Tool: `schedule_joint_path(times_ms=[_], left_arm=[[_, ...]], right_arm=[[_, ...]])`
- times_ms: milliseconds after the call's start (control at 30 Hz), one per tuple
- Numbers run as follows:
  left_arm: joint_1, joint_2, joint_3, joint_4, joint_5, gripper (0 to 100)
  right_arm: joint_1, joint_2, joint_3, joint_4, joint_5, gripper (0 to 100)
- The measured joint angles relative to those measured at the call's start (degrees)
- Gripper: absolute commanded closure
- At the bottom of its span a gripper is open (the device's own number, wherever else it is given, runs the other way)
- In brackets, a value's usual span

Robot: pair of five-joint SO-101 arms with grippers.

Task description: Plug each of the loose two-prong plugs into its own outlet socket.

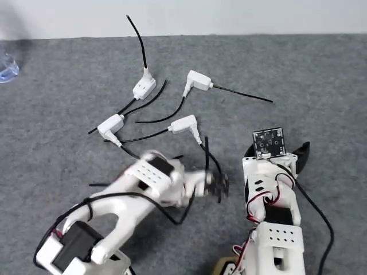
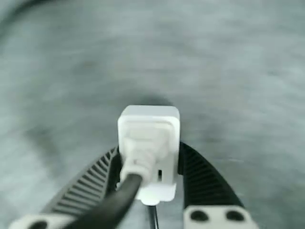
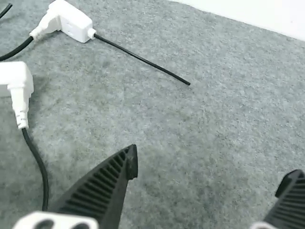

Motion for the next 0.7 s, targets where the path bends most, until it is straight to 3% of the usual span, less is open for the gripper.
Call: schedule_joint_path(times_ms=[200, 367, 433, 567, 700], left_arm=[[-16.4, -5.2, -14.9, -7.6, 10.4, 99], [-30.7, -5.3, -25.2, -8.6, 17.3, 98], [-33.4, -3.9, -28.3, -8.6, 19.2, 91], [-34.4, 3.8, -34.4, -8.1, 20.7, 69], [-34.5, 11.3, -40.5, -7.6, 22.3, 65]], right_arm=[[-0.9, 0.0, 1.8, -3.3, 0.5, 56.4], [-1.5, 0.0, 1.8, -3.5, 0.5, 56.4], [-1.4, 0.0, 1.8, -3.5, 0.5, 56.4], [-1.5, 0.0, 1.8, -3.7, 0.5, 56.4], [-1.5, 0.0, 1.8, -3.7, 2.4, 56.4]])
